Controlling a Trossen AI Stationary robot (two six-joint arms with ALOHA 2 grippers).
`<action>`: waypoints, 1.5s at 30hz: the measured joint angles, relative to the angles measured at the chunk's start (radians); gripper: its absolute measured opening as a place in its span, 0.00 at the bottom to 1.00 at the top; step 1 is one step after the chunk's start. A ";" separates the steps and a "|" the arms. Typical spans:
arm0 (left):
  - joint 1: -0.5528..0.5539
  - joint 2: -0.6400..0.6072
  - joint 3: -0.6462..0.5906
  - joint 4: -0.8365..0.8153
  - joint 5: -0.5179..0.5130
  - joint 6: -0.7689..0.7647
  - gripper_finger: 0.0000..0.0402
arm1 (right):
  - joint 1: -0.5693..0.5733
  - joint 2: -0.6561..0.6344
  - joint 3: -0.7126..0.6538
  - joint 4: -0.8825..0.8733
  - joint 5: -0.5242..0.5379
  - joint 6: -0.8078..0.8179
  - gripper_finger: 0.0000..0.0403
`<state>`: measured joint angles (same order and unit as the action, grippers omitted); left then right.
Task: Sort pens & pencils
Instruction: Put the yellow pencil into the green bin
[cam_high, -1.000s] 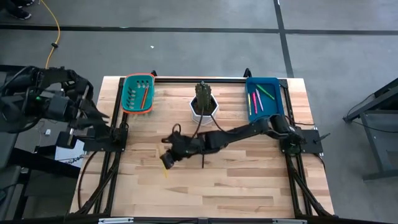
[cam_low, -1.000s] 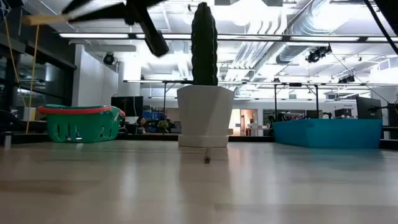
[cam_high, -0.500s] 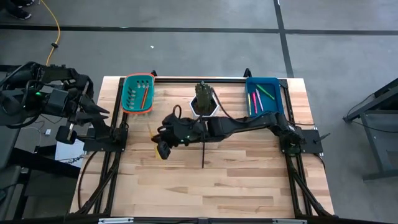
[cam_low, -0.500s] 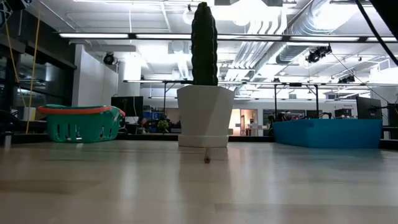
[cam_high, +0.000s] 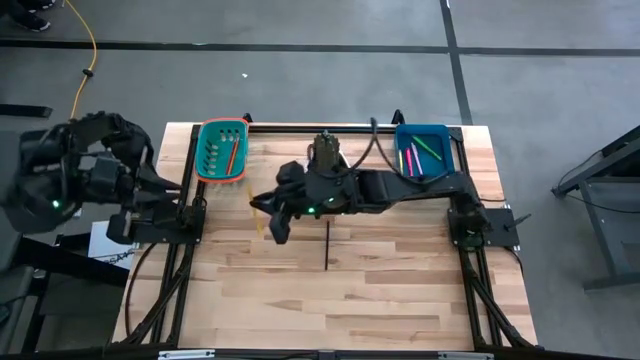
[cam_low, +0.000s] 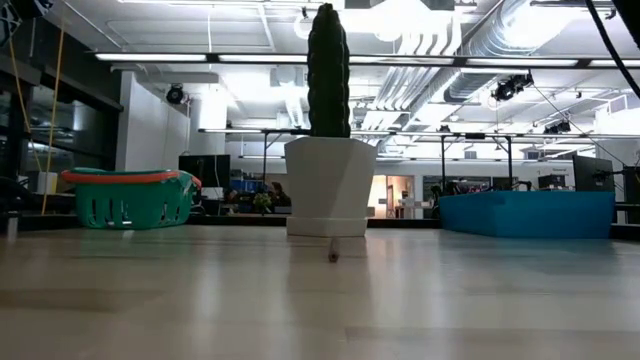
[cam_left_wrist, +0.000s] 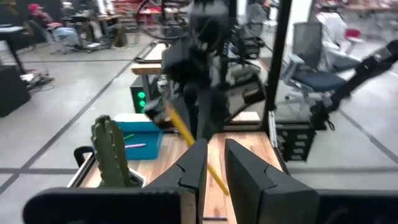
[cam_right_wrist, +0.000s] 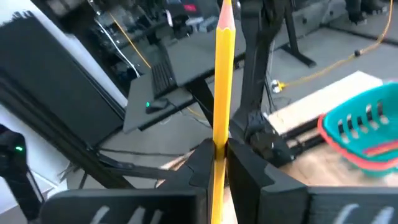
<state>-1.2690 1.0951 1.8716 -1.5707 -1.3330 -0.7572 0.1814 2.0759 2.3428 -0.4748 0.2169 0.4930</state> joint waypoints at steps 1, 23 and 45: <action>0.000 -0.004 -0.022 0.000 -0.019 -0.033 0.12 | 0.000 -0.012 0.000 -0.006 0.000 -0.013 0.06; 0.516 -0.004 -0.394 0.893 0.356 0.474 0.12 | 0.021 -0.109 0.001 -0.018 -0.071 -0.143 0.06; 0.860 0.090 -0.422 1.114 0.823 0.599 0.12 | 0.070 -0.196 0.000 -0.118 -0.016 -0.225 0.06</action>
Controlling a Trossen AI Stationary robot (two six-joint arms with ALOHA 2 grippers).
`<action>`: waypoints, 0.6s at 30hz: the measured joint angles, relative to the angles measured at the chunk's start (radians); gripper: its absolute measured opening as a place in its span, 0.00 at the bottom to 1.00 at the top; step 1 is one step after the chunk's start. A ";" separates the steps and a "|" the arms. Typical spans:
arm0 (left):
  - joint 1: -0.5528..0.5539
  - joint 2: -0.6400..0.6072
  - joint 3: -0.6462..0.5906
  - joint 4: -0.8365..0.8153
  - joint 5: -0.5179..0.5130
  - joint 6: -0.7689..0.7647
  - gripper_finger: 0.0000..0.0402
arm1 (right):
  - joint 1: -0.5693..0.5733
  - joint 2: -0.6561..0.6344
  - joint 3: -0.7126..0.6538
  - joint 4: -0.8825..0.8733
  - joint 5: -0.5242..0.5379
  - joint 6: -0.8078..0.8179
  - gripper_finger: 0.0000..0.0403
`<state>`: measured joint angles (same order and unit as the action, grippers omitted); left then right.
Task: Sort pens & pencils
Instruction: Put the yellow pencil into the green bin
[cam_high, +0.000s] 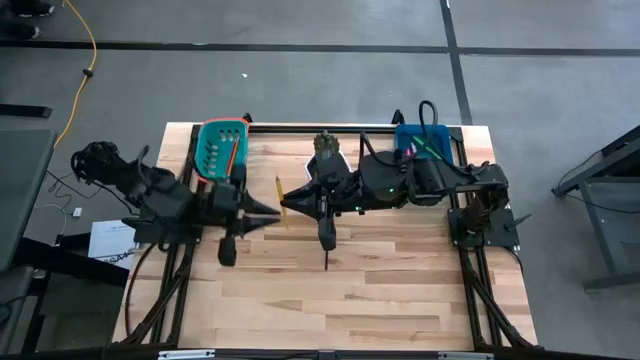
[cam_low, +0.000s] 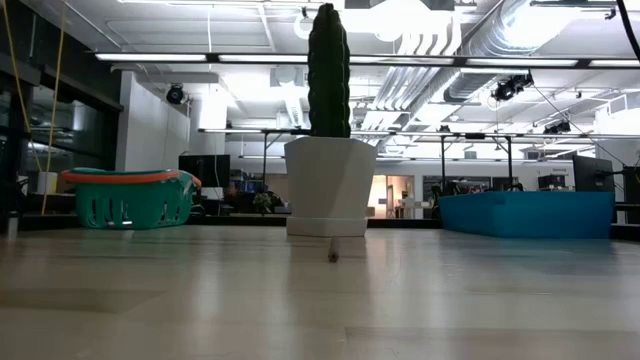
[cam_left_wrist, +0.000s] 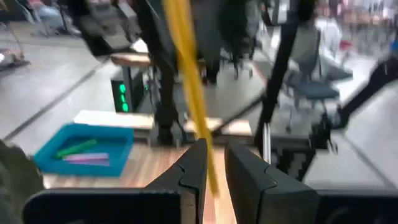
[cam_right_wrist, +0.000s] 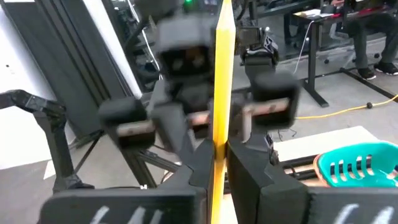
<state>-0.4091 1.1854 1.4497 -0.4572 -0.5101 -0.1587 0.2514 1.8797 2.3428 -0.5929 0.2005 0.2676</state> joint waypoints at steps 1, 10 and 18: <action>0.006 -0.001 0.002 0.017 0.003 0.002 0.12 | 0.001 0.000 0.000 -0.002 0.000 -0.002 0.06; 0.059 0.002 0.002 0.061 0.083 0.030 0.12 | 0.001 0.000 0.000 -0.011 -0.007 -0.015 0.06; 0.058 0.002 0.002 0.071 0.089 0.043 0.12 | 0.002 -0.004 0.000 -0.018 -0.014 -0.026 0.06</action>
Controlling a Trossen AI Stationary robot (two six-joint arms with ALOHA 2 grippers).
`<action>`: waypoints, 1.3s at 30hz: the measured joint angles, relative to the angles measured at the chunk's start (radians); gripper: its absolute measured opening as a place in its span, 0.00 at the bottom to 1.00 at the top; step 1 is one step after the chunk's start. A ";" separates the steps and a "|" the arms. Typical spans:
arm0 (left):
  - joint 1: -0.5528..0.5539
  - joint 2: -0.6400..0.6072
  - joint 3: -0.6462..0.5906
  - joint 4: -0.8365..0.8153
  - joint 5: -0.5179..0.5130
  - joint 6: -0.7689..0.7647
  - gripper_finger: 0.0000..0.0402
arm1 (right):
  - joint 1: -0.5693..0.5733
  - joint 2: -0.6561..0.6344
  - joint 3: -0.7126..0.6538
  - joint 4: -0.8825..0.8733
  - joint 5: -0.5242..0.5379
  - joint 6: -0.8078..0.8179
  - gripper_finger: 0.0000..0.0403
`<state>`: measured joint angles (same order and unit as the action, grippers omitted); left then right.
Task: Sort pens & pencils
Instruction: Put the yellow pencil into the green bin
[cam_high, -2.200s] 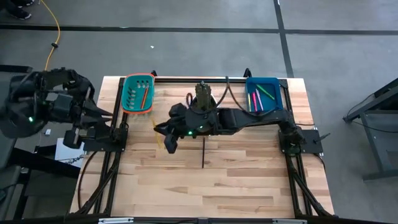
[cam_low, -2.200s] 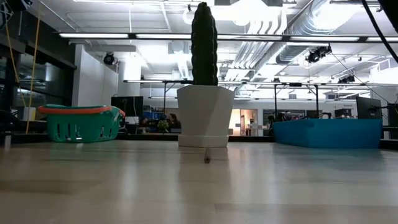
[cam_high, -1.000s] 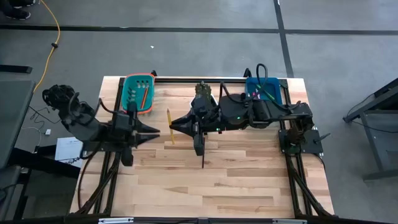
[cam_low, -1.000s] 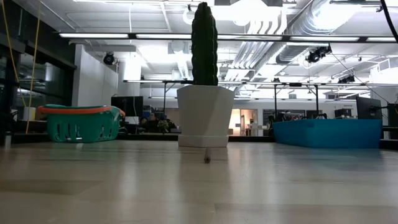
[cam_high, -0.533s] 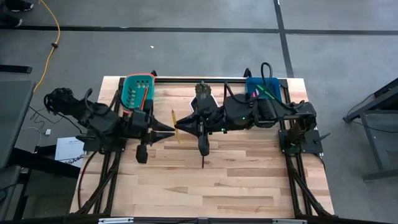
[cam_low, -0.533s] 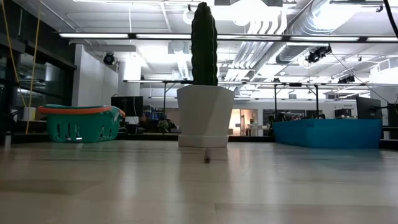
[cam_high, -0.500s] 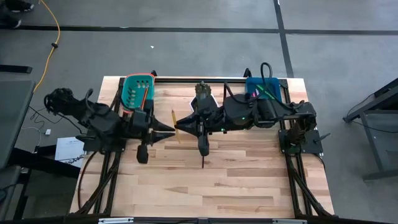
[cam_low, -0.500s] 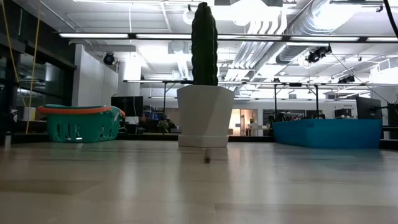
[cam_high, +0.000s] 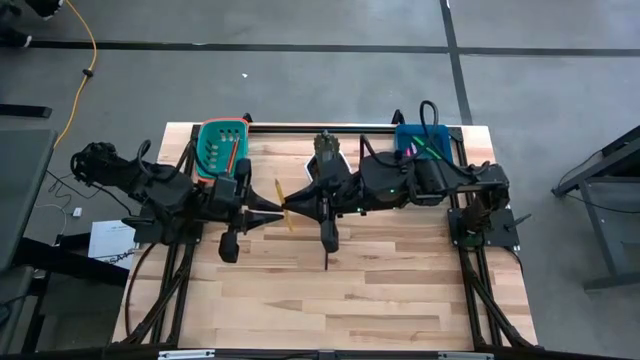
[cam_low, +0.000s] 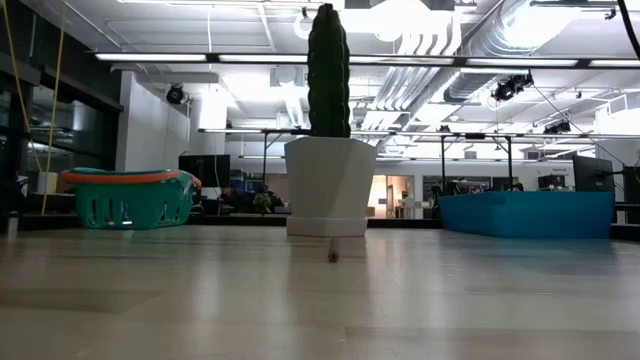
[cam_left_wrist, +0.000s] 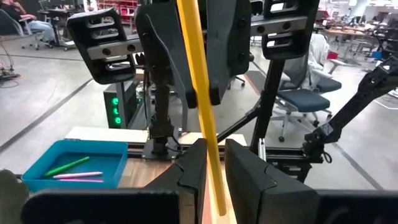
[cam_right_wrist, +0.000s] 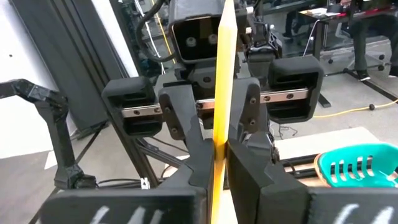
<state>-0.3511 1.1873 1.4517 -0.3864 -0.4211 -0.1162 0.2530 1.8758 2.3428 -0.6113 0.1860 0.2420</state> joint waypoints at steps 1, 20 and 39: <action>0.000 0.000 0.000 0.002 0.000 0.000 0.12 | 0.000 -0.001 0.000 0.000 0.000 0.000 0.06; 0.000 0.010 0.000 0.036 0.014 0.004 0.32 | 0.001 -0.002 0.000 0.002 -0.011 -0.008 0.06; 0.050 0.050 0.000 0.058 0.078 0.008 0.21 | 0.003 -0.002 0.000 0.006 -0.019 -0.016 0.06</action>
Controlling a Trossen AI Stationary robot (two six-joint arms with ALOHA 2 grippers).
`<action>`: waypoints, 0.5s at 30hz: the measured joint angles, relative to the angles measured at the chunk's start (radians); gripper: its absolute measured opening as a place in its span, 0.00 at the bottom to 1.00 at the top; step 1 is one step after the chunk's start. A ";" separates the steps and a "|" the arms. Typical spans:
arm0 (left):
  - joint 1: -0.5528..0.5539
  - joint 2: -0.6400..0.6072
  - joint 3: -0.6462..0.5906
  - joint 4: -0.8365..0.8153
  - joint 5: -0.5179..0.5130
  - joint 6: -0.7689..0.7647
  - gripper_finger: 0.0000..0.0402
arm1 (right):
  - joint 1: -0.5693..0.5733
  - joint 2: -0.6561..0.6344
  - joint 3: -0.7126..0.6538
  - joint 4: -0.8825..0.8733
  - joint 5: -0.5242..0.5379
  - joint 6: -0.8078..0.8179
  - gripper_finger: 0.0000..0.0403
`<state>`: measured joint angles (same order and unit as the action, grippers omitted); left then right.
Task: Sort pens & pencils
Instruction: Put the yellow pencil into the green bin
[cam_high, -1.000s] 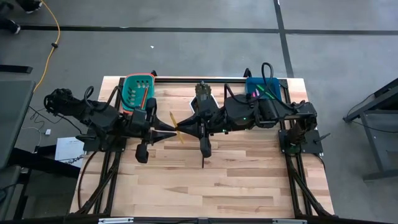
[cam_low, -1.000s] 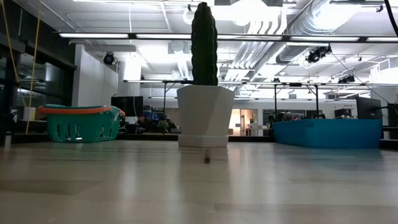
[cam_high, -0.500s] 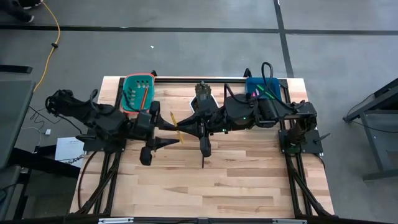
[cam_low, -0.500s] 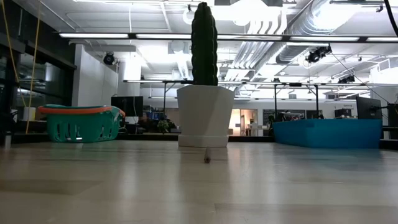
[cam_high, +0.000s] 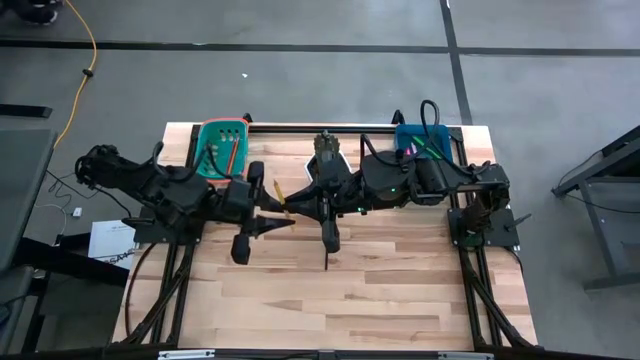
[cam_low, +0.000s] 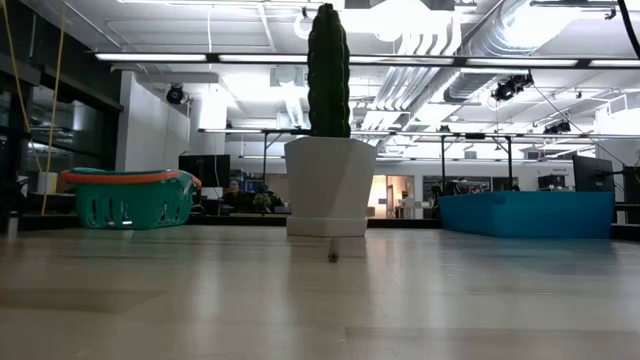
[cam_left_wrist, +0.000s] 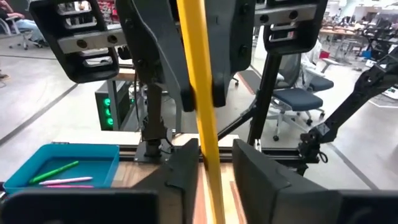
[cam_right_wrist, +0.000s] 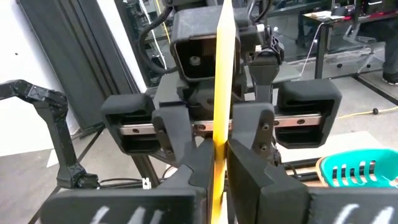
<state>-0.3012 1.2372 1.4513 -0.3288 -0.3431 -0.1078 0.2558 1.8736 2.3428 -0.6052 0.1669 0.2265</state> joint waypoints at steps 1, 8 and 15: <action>0.000 0.001 0.000 -0.001 0.000 0.003 0.18 | 0.000 0.000 0.000 0.000 0.000 0.000 0.06; 0.000 0.000 0.000 -0.001 -0.002 0.013 0.03 | 0.001 0.000 0.000 0.001 -0.004 -0.007 0.06; 0.000 0.000 0.000 -0.001 -0.001 0.025 0.11 | 0.000 0.000 0.000 0.002 0.001 -0.003 0.06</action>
<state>-0.3012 1.2377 1.4513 -0.3296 -0.3439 -0.0830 0.2558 1.8736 2.3428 -0.6029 0.1681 0.2230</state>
